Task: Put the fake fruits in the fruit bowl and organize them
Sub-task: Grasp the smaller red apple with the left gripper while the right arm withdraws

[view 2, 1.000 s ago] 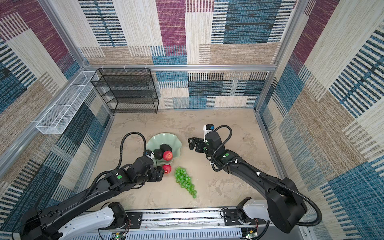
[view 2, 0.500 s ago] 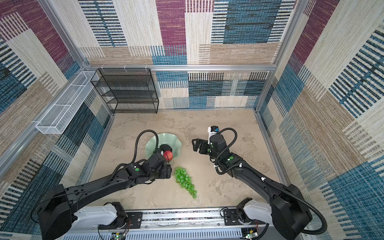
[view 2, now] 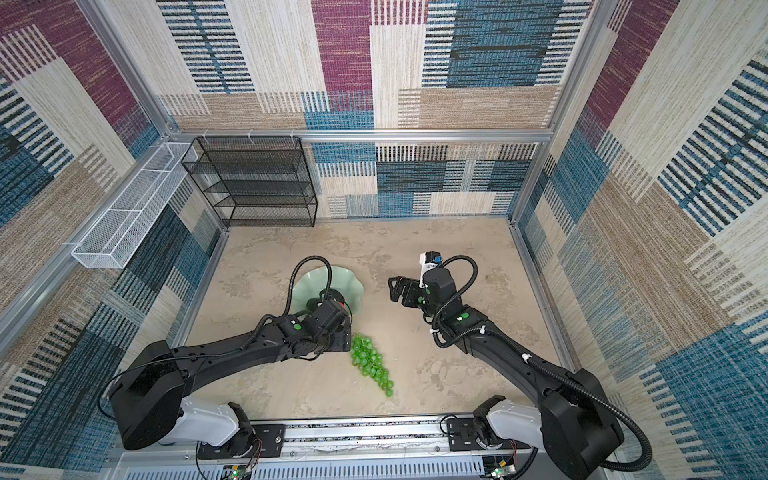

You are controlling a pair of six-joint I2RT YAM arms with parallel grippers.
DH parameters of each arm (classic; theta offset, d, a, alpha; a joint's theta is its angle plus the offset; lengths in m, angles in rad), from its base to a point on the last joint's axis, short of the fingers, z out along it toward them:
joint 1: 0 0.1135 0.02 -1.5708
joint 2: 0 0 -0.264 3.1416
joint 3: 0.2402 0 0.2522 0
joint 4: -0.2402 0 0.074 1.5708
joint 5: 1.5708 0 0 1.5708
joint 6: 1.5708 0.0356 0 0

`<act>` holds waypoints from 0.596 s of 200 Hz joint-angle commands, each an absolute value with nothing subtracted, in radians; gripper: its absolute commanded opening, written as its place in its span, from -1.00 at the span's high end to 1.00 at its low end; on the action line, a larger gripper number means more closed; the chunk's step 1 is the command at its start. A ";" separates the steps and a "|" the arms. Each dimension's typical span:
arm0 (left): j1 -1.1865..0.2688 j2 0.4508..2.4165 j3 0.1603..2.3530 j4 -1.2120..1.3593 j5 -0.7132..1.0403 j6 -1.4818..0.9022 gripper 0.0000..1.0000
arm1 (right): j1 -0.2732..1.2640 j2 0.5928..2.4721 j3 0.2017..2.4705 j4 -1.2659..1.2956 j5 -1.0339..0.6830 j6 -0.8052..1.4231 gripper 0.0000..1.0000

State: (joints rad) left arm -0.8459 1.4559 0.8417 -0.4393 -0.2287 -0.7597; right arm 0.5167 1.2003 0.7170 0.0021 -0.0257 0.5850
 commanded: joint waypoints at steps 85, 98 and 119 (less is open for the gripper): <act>-0.833 1.469 0.807 -0.477 -0.249 -0.787 -0.03 | 0.512 1.202 0.723 0.038 -0.042 0.574 -0.99; -0.832 1.465 0.803 -0.484 -0.243 -0.782 0.02 | 0.510 1.207 0.724 0.042 -0.044 0.575 -0.99; -0.832 1.443 0.793 -0.490 -0.234 -0.772 0.08 | 0.509 1.218 0.727 0.045 -0.048 0.575 -0.99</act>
